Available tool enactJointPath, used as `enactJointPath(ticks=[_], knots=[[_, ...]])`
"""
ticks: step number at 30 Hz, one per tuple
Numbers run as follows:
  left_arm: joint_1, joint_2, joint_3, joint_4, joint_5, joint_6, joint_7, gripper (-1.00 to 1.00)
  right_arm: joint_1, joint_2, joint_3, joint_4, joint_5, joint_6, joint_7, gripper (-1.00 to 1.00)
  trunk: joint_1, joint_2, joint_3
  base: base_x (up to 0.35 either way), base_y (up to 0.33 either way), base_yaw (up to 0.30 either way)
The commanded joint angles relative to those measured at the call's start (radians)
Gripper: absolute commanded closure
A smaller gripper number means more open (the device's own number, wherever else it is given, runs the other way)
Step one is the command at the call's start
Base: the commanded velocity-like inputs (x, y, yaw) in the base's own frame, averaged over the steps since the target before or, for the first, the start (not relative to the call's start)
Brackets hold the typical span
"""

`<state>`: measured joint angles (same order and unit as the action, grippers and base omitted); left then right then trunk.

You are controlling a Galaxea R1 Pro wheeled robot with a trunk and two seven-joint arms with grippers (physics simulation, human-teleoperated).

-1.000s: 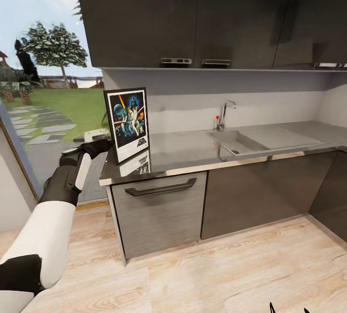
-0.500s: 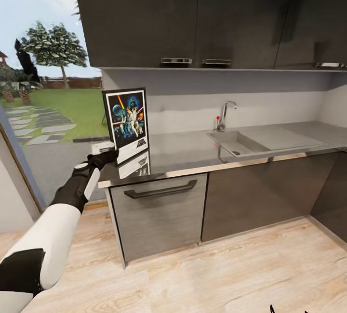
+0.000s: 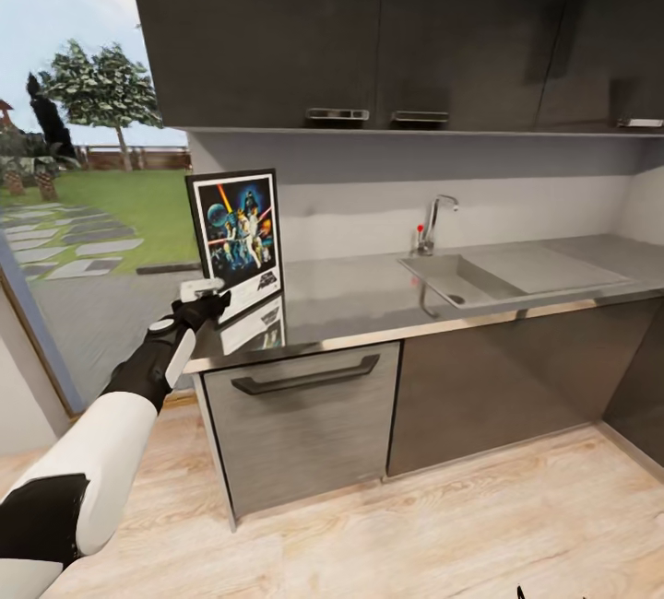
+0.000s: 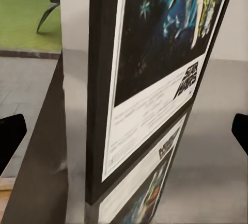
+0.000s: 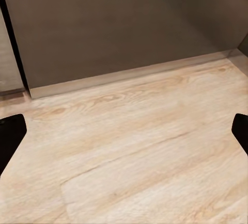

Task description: Pick up the poster from the kitchen countertop and hang it on one of the wall nails in the kitchen.

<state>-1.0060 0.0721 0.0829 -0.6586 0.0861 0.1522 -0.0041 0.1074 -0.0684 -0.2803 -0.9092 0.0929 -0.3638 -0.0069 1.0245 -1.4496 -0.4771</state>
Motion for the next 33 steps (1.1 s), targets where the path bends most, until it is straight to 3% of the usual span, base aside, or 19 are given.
enactJointPath(ticks=[1,13,33], knots=[[0.0,0.0,0.0,-0.001,0.009,0.005,0.0,-1.0,0.0,0.0,-0.002,-0.001,0.01,-0.001,-0.001,-1.0,0.0,0.0,-0.001,0.248,0.0,0.0],[0.0,0.0,-0.016,0.002,0.01,0.004,-0.002,-1.0,0.0,0.001,-0.002,0.016,0.01,-0.001,-0.001,-1.0,0.0,0.0,-0.001,0.134,0.059,0.0],[0.0,0.001,-0.018,0.002,0.011,0.004,-0.002,-1.0,0.0,0.001,-0.002,0.018,0.01,-0.002,-0.001,-1.0,0.0,0.0,0.001,0.02,0.064,-0.046]])
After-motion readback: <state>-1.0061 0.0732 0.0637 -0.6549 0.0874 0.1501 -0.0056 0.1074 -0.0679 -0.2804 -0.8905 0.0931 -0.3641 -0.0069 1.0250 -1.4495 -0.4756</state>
